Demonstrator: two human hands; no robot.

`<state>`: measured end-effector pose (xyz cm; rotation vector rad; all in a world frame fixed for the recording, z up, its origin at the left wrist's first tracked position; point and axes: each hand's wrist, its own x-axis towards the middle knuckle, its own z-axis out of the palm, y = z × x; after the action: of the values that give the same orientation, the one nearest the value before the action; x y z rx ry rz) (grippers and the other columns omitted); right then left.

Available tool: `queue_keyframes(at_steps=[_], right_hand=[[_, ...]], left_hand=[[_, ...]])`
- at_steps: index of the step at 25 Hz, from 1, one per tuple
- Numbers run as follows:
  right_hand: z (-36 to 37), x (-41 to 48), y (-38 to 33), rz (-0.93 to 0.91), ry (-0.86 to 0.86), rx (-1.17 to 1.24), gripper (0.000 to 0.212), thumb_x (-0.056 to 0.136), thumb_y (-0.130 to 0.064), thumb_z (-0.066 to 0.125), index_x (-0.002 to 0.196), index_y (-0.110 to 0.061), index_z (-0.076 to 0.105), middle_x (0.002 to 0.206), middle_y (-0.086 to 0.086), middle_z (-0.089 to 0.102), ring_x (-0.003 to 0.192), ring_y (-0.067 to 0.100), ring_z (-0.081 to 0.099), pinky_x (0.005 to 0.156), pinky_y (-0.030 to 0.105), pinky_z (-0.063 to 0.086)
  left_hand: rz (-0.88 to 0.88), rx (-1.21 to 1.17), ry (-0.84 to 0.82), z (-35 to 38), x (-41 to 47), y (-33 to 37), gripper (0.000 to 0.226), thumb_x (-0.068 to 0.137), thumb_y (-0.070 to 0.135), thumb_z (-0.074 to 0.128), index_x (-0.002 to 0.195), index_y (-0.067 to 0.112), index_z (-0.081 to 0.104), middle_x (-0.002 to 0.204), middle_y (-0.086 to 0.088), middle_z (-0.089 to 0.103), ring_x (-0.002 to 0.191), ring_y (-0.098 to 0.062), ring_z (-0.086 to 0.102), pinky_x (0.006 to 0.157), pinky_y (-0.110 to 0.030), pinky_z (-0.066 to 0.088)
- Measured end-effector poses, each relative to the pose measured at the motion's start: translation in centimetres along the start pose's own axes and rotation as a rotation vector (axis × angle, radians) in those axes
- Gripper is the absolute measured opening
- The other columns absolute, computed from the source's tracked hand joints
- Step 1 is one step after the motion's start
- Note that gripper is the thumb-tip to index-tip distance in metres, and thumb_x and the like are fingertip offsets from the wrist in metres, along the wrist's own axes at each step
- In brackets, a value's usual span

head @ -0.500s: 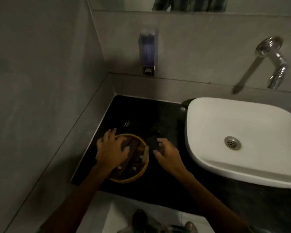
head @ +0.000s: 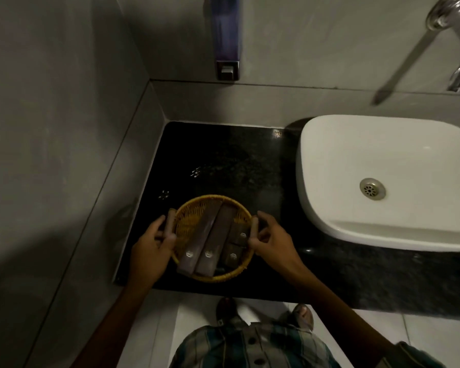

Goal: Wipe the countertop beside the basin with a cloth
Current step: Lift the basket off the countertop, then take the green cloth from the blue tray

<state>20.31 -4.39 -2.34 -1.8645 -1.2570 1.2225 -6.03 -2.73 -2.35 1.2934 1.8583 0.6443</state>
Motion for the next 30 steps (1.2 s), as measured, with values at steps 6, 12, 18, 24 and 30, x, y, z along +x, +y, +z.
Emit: queue_keyframes(at_steps=[6, 12, 18, 24, 30], right_hand=[[-8.8, -6.5, 4.5, 0.111, 0.11, -0.168, 0.061, 0.077, -0.011, 0.072, 0.129, -0.029, 0.045, 0.086, -0.008, 0.059, 0.072, 0.006, 0.06, 0.054, 0.012, 0.045], [-12.4, -8.2, 10.4, 0.088, 0.17, -0.173, 0.053, 0.089, -0.024, 0.062, 0.137, -0.024, 0.04, 0.095, -0.005, 0.066, 0.078, 0.005, 0.066, 0.07, 0.024, 0.059], [-19.1, -8.7, 11.7, -0.027, 0.089, -0.088, 0.042, 0.083, -0.02, 0.07, 0.122, -0.018, 0.054, 0.086, -0.003, 0.066, 0.078, 0.01, 0.067, 0.067, 0.006, 0.05], [-36.7, -9.2, 17.5, 0.042, 0.519, -0.103, 0.008, 0.079, -0.021, 0.074, 0.086, -0.02, 0.071, 0.072, 0.001, 0.069, 0.071, 0.009, 0.061, 0.066, 0.004, 0.042], [-54.4, -6.9, 29.7, 0.488, 0.454, -0.521, 0.056, 0.074, -0.041, 0.073, 0.119, -0.011, 0.056, 0.122, 0.019, 0.062, 0.114, 0.037, 0.057, 0.096, 0.043, 0.047]], left_hand=[[-0.053, -0.087, -0.293, 6.7, -5.7, 2.9, 0.04, 0.087, 0.017, 0.066, 0.126, 0.018, 0.058, 0.098, 0.001, 0.07, 0.075, -0.01, 0.071, 0.066, -0.027, 0.06], [-0.01, 0.121, -0.417, 12.4, -7.9, 3.2, 0.042, 0.088, 0.023, 0.066, 0.129, 0.016, 0.056, 0.099, 0.006, 0.069, 0.068, -0.001, 0.064, 0.061, -0.013, 0.047], [0.364, 0.392, -0.06, 15.2, -8.9, 11.6, 0.038, 0.088, 0.024, 0.063, 0.125, 0.025, 0.055, 0.115, 0.001, 0.063, 0.092, -0.012, 0.057, 0.075, -0.029, 0.043], [0.747, 0.165, -0.313, 30.8, -16.1, 25.1, 0.022, 0.089, 0.029, 0.057, 0.111, 0.028, 0.06, 0.095, 0.014, 0.065, 0.087, -0.008, 0.062, 0.075, -0.022, 0.052], [1.166, 0.29, -0.641, 47.7, -20.4, 32.8, 0.024, 0.084, 0.027, 0.053, 0.097, 0.018, 0.072, 0.095, 0.0, 0.077, 0.084, -0.026, 0.069, 0.077, -0.033, 0.055]])
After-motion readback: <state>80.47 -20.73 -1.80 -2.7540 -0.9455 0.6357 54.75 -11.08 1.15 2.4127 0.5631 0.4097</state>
